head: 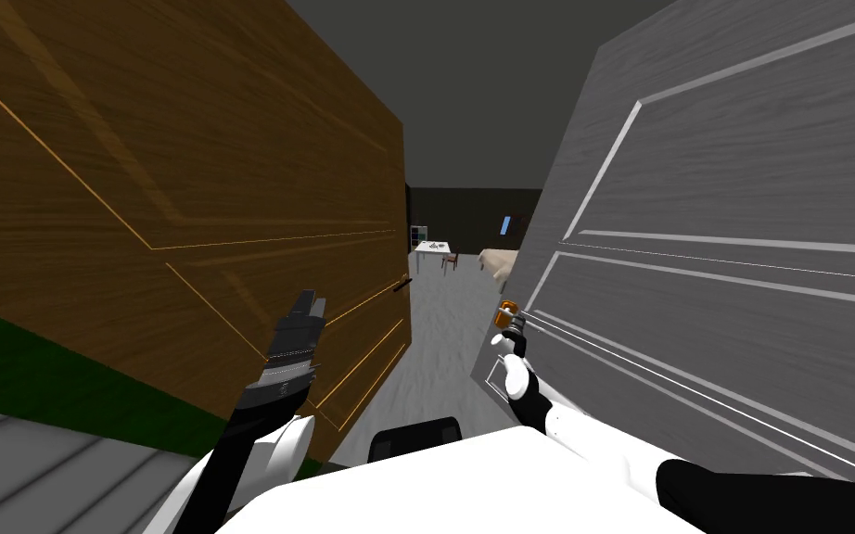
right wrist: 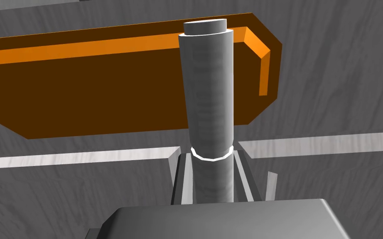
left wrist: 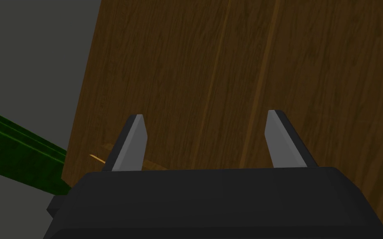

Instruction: Push the door open

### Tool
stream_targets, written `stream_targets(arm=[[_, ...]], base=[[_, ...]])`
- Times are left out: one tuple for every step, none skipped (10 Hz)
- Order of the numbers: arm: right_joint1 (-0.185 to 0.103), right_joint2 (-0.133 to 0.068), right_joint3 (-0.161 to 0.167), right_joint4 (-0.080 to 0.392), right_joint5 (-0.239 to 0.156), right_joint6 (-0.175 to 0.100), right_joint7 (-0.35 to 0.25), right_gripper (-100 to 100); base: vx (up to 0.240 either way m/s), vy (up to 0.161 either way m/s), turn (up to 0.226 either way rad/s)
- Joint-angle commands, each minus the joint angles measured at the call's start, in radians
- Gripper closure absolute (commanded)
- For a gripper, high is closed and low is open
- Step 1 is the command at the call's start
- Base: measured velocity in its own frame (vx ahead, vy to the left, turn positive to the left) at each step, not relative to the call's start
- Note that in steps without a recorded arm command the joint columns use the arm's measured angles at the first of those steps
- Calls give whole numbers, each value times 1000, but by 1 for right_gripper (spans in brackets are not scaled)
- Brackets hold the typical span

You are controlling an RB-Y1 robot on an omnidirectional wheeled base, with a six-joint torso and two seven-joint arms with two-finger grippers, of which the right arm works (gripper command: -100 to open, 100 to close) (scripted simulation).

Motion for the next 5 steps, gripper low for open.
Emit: stream_targets(arm=[[-15,11,-35,-8,-6,-13,39,100],[-23,19,-52,-8,-9,-20,58,100],[-31,26,-68,-8,-11,-25,76,100],[-37,32,-81,-8,-13,-30,90,100],[-43,38,-95,-7,-15,-35,106,100]], base=[[78,-91,-4],[96,-75,-7],[113,-72,-16],[95,-64,-15],[84,-61,-10]])
